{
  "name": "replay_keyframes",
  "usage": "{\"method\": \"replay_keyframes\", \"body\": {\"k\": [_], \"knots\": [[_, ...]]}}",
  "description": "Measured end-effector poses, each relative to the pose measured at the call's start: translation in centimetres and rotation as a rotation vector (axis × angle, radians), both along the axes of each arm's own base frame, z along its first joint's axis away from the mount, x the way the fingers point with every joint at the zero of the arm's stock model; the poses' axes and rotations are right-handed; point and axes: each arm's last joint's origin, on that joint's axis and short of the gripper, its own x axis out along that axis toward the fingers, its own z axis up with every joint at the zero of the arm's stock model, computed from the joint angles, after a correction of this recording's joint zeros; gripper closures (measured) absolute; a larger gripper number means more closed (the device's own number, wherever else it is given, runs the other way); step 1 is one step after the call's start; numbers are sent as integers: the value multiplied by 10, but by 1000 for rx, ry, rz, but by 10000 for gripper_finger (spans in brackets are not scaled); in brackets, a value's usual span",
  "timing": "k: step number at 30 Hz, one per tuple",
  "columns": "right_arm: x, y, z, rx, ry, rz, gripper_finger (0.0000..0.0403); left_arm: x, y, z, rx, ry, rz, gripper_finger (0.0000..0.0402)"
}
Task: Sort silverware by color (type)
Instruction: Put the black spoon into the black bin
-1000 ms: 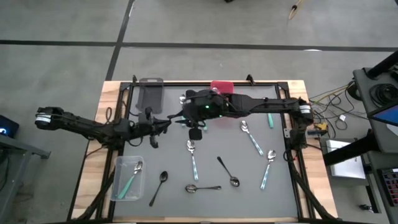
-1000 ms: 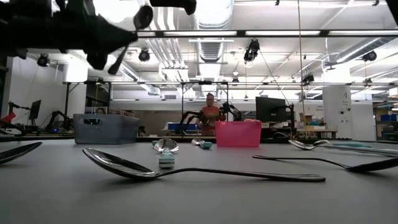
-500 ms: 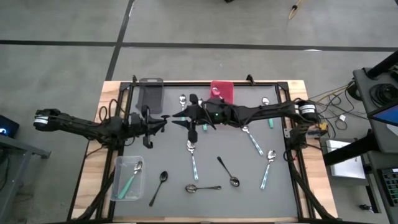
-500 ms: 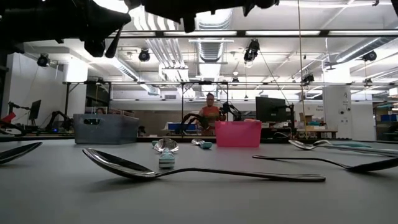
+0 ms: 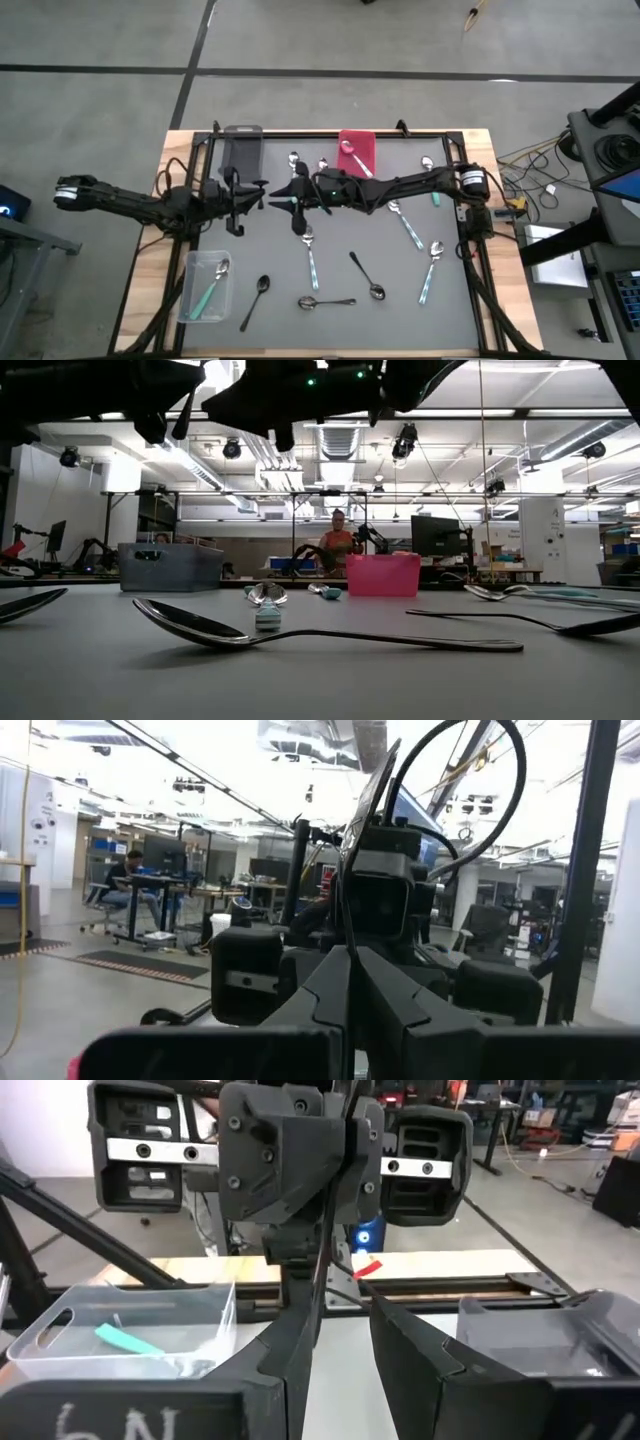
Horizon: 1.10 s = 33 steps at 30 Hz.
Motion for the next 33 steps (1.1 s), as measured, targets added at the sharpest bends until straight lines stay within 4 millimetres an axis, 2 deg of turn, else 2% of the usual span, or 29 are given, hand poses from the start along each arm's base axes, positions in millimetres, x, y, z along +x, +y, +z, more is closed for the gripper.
{"method": "replay_keyframes", "body": {"k": [10,20,24,28,33], "knots": [[13,1,-19,43,-88,49,307,-2,1,6,32,-53,46,401],[36,-2,-29,-4,-103,42,307,1,1,4,25,-45,40,401],[39,-5,-28,-6,-111,35,309,0,1,4,23,-52,40,401],[39,-5,-28,-35,-112,34,330,1,1,4,22,-49,39,401],[39,-5,-28,-70,-113,37,386,3,1,2,25,-34,36,401]]}}
